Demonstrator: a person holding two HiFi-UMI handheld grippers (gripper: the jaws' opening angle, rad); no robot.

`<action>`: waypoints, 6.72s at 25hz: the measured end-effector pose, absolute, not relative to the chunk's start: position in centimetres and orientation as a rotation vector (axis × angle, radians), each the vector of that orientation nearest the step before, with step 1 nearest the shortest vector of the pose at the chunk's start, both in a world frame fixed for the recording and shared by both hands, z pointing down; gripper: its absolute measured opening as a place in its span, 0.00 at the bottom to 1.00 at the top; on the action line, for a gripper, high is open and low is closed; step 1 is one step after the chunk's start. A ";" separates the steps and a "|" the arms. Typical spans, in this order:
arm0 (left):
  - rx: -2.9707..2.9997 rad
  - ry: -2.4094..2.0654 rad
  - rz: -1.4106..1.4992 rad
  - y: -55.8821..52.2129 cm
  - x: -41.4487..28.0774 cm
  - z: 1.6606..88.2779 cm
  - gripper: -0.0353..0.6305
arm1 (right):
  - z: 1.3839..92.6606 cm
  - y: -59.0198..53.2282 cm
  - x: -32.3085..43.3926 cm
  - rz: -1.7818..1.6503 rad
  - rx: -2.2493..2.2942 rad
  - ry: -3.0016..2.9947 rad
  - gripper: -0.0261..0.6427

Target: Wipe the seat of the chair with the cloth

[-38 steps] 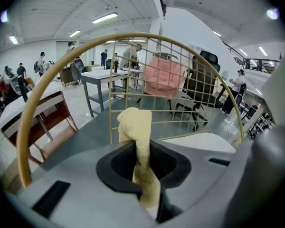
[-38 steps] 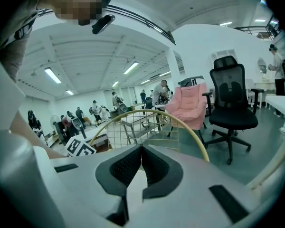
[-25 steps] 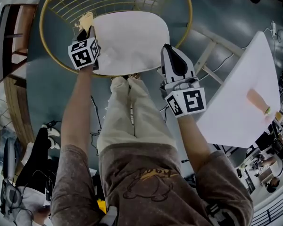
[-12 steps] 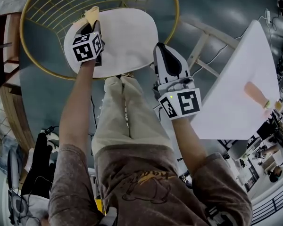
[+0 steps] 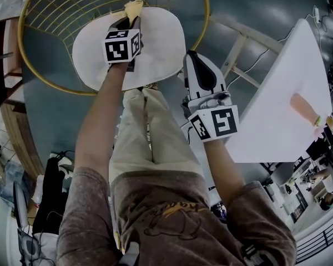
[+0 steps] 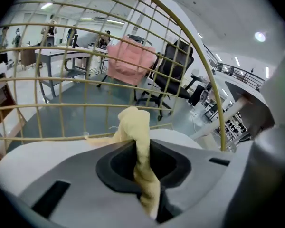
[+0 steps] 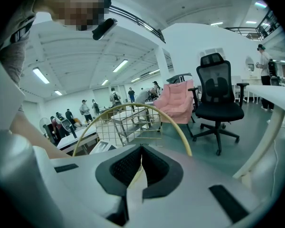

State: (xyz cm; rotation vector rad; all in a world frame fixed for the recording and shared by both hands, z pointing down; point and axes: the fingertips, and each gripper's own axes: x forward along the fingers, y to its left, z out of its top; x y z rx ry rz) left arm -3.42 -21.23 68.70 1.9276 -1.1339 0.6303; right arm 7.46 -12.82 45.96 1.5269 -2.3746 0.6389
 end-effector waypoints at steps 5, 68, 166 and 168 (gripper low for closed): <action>1.969 -1.003 0.614 -19.8 1.8 68.6 0.14 | 46.0 -12.4 8.0 0.642 1.541 -2.365 0.08; 1.569 -1.488 0.571 -7.9 -25.3 64.6 0.14 | 48.0 -11.4 3.8 0.657 1.351 -2.418 0.08; 1.637 -1.253 0.318 -4.4 -22.0 60.0 0.14 | 47.4 -9.2 3.9 0.710 1.330 -2.390 0.08; 1.620 -1.280 0.319 -4.0 -23.7 59.9 0.14 | 47.3 -9.4 3.2 0.710 1.315 -2.393 0.08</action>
